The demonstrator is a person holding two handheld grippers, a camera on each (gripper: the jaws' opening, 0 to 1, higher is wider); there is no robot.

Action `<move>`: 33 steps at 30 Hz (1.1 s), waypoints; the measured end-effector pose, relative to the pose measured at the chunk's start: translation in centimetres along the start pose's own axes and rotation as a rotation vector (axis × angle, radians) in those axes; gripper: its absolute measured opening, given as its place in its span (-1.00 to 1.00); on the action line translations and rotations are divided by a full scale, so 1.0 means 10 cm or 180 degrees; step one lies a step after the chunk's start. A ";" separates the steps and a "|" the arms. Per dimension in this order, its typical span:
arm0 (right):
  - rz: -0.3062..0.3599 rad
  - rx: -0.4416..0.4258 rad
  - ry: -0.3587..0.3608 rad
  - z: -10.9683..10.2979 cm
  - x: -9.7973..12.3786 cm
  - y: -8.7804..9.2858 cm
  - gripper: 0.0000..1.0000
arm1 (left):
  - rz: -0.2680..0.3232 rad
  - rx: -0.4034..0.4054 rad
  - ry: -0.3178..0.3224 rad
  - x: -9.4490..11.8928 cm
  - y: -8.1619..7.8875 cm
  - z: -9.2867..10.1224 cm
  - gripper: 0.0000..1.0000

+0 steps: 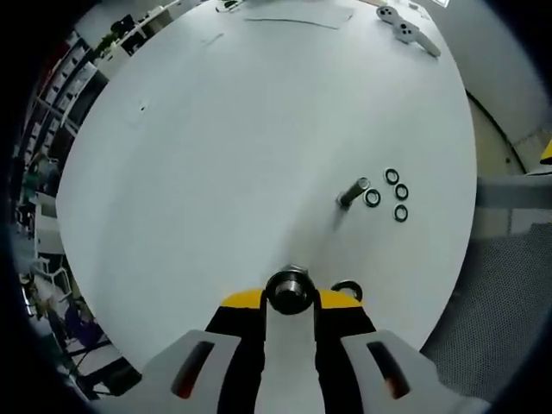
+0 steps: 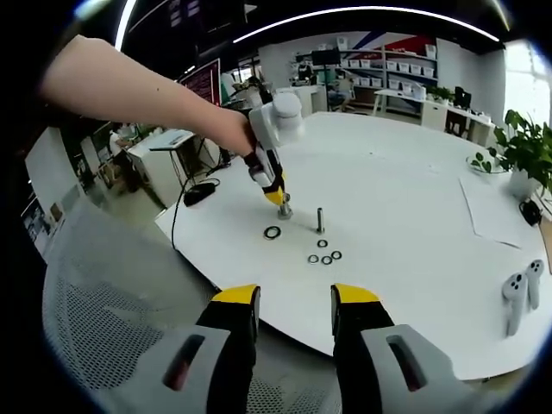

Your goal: Place the washer onto the threaded stud by aligning its center hole with the stud, sliding it down to the base, and recovering from edge contact or off-axis alignment until the washer reaches the visible bottom stop.

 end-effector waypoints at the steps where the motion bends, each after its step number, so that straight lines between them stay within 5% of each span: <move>1: -0.0002 0.0000 -0.0001 0.00 0.00 0.00 -0.29 | -0.0012 -0.0007 0.0001 -0.02 0.01 0.00 -0.63; 19: -0.0026 0.0008 0.0014 0.00 -0.01 0.01 -0.30 | -0.0064 0.0008 -0.0013 -0.18 0.08 0.14 -0.62; 33: -0.0019 -0.0004 0.0020 0.01 -0.01 0.01 -0.31 | 0.0107 0.0502 -0.0010 -0.10 0.08 0.11 -0.58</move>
Point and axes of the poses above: the point that each gripper's makers call its tool centre point, and the gripper's own axes: x roughly backward along the fingers, z roughly to its right, y roughly out of its underside, the point moved 7 cm from there along x, roughly backward along the fingers, and after that the axes turned 9 degrees about z, right-handed, at the moved point
